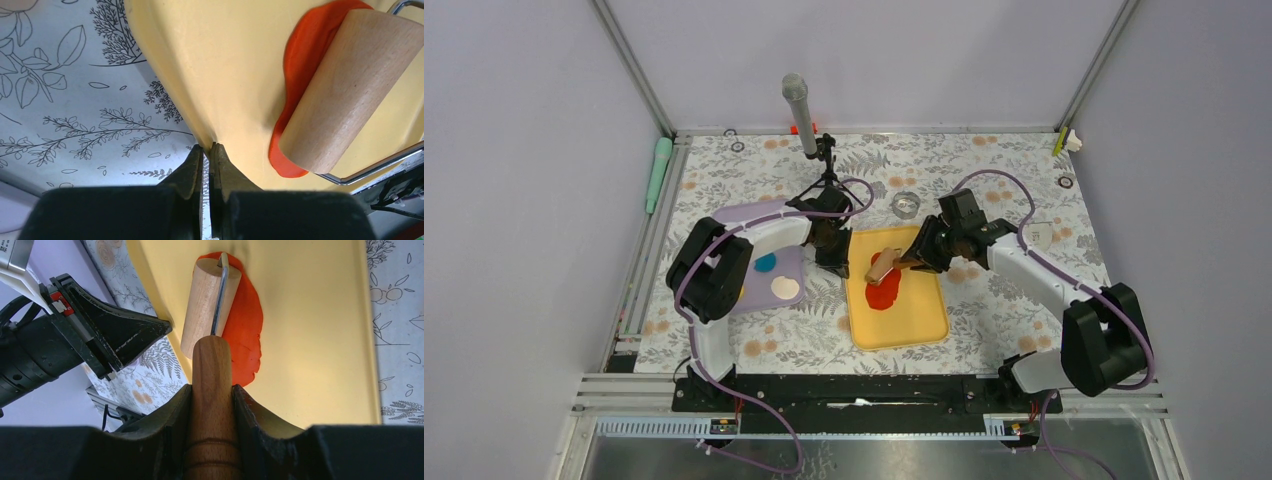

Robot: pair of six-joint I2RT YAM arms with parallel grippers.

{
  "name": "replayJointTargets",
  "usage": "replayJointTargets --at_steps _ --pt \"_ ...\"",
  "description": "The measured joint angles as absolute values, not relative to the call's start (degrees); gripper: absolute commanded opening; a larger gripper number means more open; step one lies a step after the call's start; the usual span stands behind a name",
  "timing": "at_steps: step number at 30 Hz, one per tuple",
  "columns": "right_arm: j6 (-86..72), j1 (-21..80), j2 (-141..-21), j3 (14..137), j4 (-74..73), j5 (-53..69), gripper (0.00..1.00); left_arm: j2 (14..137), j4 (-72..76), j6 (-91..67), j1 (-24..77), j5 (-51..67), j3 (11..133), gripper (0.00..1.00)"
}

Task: Roll out the dumpling wrappers from the dough
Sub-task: Flatten out the dough on the work surface.

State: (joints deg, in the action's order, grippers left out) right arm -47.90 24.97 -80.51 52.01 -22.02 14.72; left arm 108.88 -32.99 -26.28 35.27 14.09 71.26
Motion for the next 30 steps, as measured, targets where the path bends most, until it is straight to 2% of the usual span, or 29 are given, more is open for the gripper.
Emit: replayJointTargets --at_steps 30 --pt "-48.8 26.5 -81.1 48.9 -12.3 14.3 0.0 108.9 -33.8 -25.7 34.9 13.5 71.7 0.0"
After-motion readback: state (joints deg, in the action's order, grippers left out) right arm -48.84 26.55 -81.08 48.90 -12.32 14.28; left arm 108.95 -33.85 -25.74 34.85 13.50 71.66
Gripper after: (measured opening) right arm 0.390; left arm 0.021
